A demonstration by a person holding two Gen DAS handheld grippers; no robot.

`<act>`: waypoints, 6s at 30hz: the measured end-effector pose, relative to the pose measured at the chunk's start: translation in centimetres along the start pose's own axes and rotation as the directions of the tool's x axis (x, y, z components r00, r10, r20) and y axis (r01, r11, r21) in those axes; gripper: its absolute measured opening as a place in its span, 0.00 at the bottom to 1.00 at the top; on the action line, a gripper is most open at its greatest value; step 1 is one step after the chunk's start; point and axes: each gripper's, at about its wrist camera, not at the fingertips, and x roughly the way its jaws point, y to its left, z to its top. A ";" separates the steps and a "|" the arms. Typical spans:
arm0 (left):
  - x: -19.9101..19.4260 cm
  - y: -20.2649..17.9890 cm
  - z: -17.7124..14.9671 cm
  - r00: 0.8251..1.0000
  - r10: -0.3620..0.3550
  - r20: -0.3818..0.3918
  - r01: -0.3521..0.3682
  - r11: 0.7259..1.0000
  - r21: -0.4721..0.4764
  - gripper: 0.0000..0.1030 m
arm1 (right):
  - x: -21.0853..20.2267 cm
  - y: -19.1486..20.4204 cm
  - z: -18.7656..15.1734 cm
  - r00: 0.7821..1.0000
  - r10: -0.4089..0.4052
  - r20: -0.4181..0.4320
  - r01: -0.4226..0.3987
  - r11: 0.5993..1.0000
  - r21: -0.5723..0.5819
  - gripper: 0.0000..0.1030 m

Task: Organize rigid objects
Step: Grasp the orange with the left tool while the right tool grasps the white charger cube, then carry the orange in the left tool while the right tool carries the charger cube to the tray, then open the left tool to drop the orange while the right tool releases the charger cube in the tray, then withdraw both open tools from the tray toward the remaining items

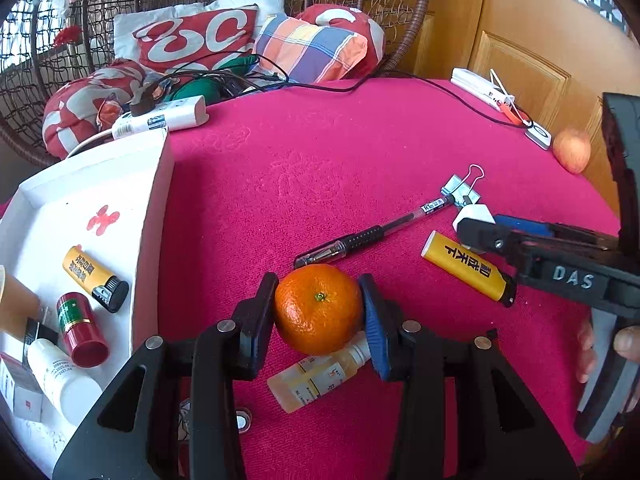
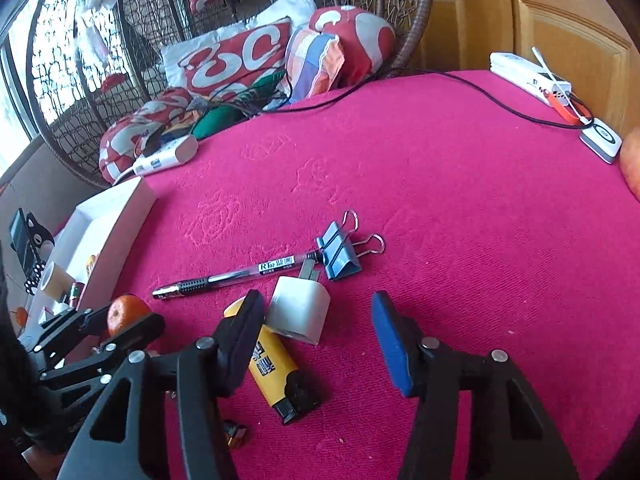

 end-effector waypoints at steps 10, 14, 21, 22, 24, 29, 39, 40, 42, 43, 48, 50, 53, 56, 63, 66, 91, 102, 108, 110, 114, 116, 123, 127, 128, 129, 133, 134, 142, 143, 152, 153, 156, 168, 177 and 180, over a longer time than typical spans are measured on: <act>-3.2 0.2 -0.5 0.997 -0.022 0.074 0.025 0.999 -0.038 0.39 | -1.6 -0.8 -0.6 0.998 0.044 0.054 -0.043 0.999 -0.013 0.25; -4.9 -0.1 -0.4 0.993 -0.030 0.112 0.035 0.998 -0.045 0.39 | -4.9 -1.1 -0.8 0.986 0.102 0.132 -0.106 0.994 0.023 0.25; -8.3 -0.6 -0.2 0.981 -0.027 0.192 0.034 0.999 -0.037 0.39 | -10.0 0.0 -0.9 0.949 0.211 0.234 -0.219 0.976 0.008 0.25; -8.7 -0.6 -0.3 0.979 -0.027 0.200 0.035 0.999 -0.037 0.39 | -10.5 0.3 -0.9 0.944 0.223 0.245 -0.231 0.973 0.001 0.25; -9.5 -0.6 -0.4 0.977 -0.025 0.213 0.034 0.999 -0.039 0.39 | -11.4 1.0 -0.9 0.934 0.242 0.262 -0.246 0.969 -0.016 0.25; -11.2 -0.5 -0.7 0.967 -0.013 0.254 0.023 0.999 -0.036 0.39 | -12.7 2.4 -1.0 0.919 0.265 0.293 -0.260 0.964 -0.058 0.25; -12.9 1.1 -1.3 0.959 -0.007 0.284 0.031 0.996 -0.079 0.39 | -12.9 4.8 -1.5 0.914 0.295 0.277 -0.274 0.955 -0.114 0.25; -13.1 1.3 -1.5 0.958 -0.007 0.286 0.032 0.996 -0.083 0.39 | -12.8 4.9 -1.5 0.915 0.297 0.275 -0.275 0.954 -0.116 0.25; -13.3 1.6 -1.7 0.957 -0.004 0.290 0.031 0.995 -0.090 0.39 | -12.8 5.2 -1.6 0.915 0.299 0.271 -0.276 0.954 -0.121 0.25; -13.4 1.8 -1.7 0.956 -0.002 0.292 0.031 0.995 -0.093 0.39 | -12.9 5.3 -1.7 0.915 0.302 0.269 -0.277 0.953 -0.126 0.25; -14.0 2.7 -2.0 0.953 0.006 0.301 0.029 0.993 -0.113 0.39 | -12.9 6.2 -1.9 0.915 0.310 0.257 -0.280 0.949 -0.148 0.25; -14.1 2.9 -2.1 0.952 0.009 0.305 0.029 0.992 -0.120 0.39 | -12.9 6.6 -1.9 0.916 0.313 0.251 -0.282 0.947 -0.155 0.25; -14.4 3.4 -2.2 0.951 0.014 0.310 0.027 0.991 -0.129 0.39 | -12.8 7.1 -2.0 0.917 0.317 0.243 -0.283 0.945 -0.164 0.25; -14.6 3.9 -2.4 0.950 0.018 0.313 0.027 0.990 -0.139 0.39 | -12.9 7.6 -2.1 0.916 0.320 0.240 -0.284 0.943 -0.173 0.25; -15.1 5.0 -2.8 0.947 0.031 0.321 0.022 0.987 -0.162 0.39 | -12.7 8.5 -2.3 0.918 0.326 0.226 -0.288 0.940 -0.184 0.25; -15.3 5.7 -3.0 0.946 0.039 0.322 0.019 0.984 -0.175 0.39 | -12.6 8.9 -2.4 0.920 0.325 0.220 -0.286 0.939 -0.192 0.25; -16.3 14.8 -5.7 0.934 0.170 0.314 -0.045 0.929 -0.368 0.39 | -9.7 14.0 -1.2 0.929 0.340 0.143 -0.291 0.913 -0.285 0.25; -15.7 21.8 -4.3 0.929 0.255 0.267 -0.113 0.885 -0.451 0.39 | -5.1 17.2 0.3 0.938 0.342 0.051 -0.312 0.901 -0.301 0.25; -12.8 25.0 -1.3 0.950 0.237 0.201 -0.123 0.881 -0.458 0.39 | -2.2 19.7 1.5 0.945 0.326 0.023 -0.302 0.898 -0.318 0.25; -11.3 25.6 -0.5 0.961 0.215 0.175 -0.113 0.880 -0.462 0.39 | -1.0 20.6 1.8 0.947 0.320 0.012 -0.299 0.897 -0.325 0.25; -7.9 26.1 0.6 0.975 0.190 0.112 -0.120 0.883 -0.453 0.39 | 1.5 22.3 2.0 0.954 0.299 -0.016 -0.287 0.899 -0.329 0.25; -6.7 26.2 0.6 0.978 0.190 0.086 -0.132 0.883 -0.451 0.39 | 2.6 22.9 2.0 0.957 0.288 -0.030 -0.282 0.903 -0.326 0.25; -6.7 26.5 0.6 0.966 0.239 0.095 -0.168 0.865 -0.472 0.47 | 4.6 24.3 1.3 0.961 0.274 -0.044 -0.272 0.899 -0.343 0.26; -8.1 26.3 0.6 0.953 0.271 0.138 -0.176 0.861 -0.478 0.94 | 3.7 24.8 0.9 0.958 0.287 -0.011 -0.270 0.888 -0.372 0.71; -8.5 26.1 0.6 0.946 0.289 0.147 -0.188 0.858 -0.477 0.96 | 3.4 24.9 0.8 0.956 0.295 0.000 -0.273 0.885 -0.378 0.85; -8.9 25.9 0.6 0.940 0.305 0.155 -0.199 0.856 -0.476 1.00 | 2.9 24.9 0.7 0.951 0.309 0.014 -0.280 0.880 -0.385 0.95; -10.5 25.0 0.5 0.925 0.330 0.188 -0.208 0.854 -0.477 1.00 | 1.0 25.0 -0.3 0.951 0.303 0.067 -0.245 0.865 -0.437 1.00; -10.9 24.7 0.4 0.921 0.335 0.198 -0.208 0.854 -0.477 1.00 | 0.5 25.0 -0.5 0.952 0.296 0.082 -0.230 0.863 -0.449 1.00; -14.3 20.9 -1.4 0.905 0.349 0.245 -0.190 0.844 -0.501 1.00 | -2.9 23.1 -1.4 0.938 0.314 0.148 -0.220 0.868 -0.445 1.00; -14.6 20.3 -1.8 0.905 0.343 0.252 -0.179 0.844 -0.505 1.00 | -3.3 22.5 -1.7 0.935 0.320 0.154 -0.225 0.870 -0.439 1.00; -15.0 15.8 -2.1 0.919 0.292 0.263 -0.154 0.884 -0.441 1.00 | -5.3 15.6 -1.7 0.936 0.276 0.219 -0.204 0.931 -0.302 1.00; -14.8 15.3 -2.0 0.922 0.283 0.262 -0.152 0.891 -0.428 1.00 | -5.7 14.4 -1.5 0.935 0.265 0.236 -0.197 0.941 -0.275 1.00; -13.8 13.5 -2.1 0.938 0.245 0.245 -0.139 0.913 -0.383 1.00 | -6.7 10.2 -0.9 0.936 0.213 0.282 -0.164 0.969 -0.185 1.00; -6.3 1.4 -1.9 0.998 -0.032 0.045 0.029 0.997 0.068 1.00 | -6.8 -2.6 -2.4 0.962 0.009 0.272 -0.035 0.996 0.088 1.00; -2.3 0.3 -0.9 0.996 0.053 -0.077 -0.036 0.978 0.203 0.55 | -6.8 -6.2 -3.7 0.950 0.126 0.285 -0.180 0.968 0.174 1.00; -2.0 0.4 -0.7 0.994 0.041 -0.098 -0.017 0.973 0.230 0.53 | -6.6 -6.3 -3.9 0.951 0.141 0.276 -0.196 0.963 0.183 1.00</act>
